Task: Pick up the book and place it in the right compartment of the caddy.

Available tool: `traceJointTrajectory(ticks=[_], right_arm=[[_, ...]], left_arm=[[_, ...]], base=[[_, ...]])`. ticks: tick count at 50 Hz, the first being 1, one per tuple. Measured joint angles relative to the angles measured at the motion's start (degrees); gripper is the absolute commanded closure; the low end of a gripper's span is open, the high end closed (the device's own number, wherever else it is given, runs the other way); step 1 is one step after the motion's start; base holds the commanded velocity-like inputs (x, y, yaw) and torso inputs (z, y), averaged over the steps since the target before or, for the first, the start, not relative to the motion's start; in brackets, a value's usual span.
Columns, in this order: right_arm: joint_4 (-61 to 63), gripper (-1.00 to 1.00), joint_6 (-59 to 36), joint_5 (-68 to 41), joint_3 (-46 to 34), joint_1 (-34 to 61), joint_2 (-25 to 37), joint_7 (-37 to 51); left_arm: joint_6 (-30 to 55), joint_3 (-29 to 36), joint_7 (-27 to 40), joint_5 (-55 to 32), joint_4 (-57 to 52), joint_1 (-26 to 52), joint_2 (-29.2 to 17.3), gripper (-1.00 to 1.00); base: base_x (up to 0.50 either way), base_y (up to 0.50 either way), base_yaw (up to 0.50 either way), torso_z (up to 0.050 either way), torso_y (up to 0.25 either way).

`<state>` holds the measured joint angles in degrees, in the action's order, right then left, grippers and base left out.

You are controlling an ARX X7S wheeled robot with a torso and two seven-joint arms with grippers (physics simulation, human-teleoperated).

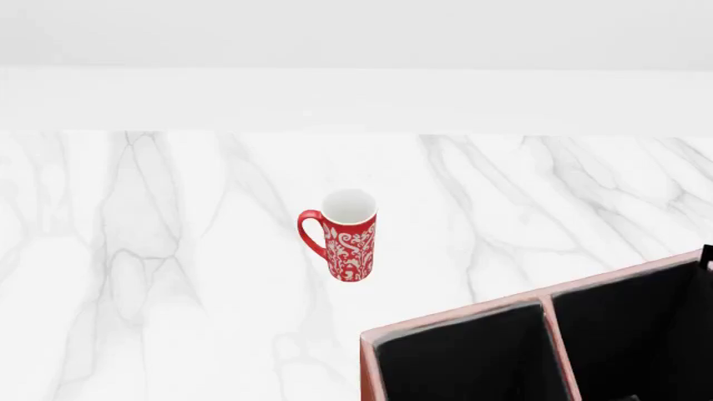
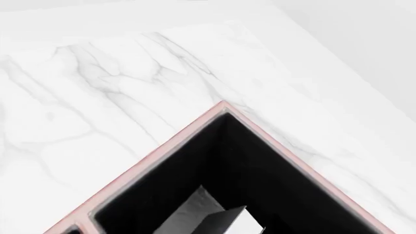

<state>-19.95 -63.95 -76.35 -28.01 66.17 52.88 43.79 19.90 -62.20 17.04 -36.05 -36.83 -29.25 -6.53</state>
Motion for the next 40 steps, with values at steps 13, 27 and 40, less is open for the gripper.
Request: traceJointTrajectory(ticks=[13, 27, 40], right_arm=[[2.0, -1.00, 1.1, 0.0, 0.3, -0.3, -0.2, 0.2], [7.9, -1.00, 8.4, 2.0, 0.9, -0.7, -5.4, -1.6], [10.3, -1.00, 12.6, 6.0, -1.8, 0.6, -11.8, -3.3]], left_arm=[[2.6, 1.7, 1.2, -0.7, -1.8, 0.5, -2.2, -1.00], [22.3, 19.2, 11.2, -10.6, -6.5, 20.4, -19.8, -1.00], [32.5, 44.6, 13.9, -13.3, -1.0, 46.5, -25.8, -1.00]], base=[[0.00, 0.00, 0.00, 0.000, 0.000], [0.00, 0.00, 0.00, 0.000, 0.000], [0.00, 0.00, 0.00, 0.000, 0.000]])
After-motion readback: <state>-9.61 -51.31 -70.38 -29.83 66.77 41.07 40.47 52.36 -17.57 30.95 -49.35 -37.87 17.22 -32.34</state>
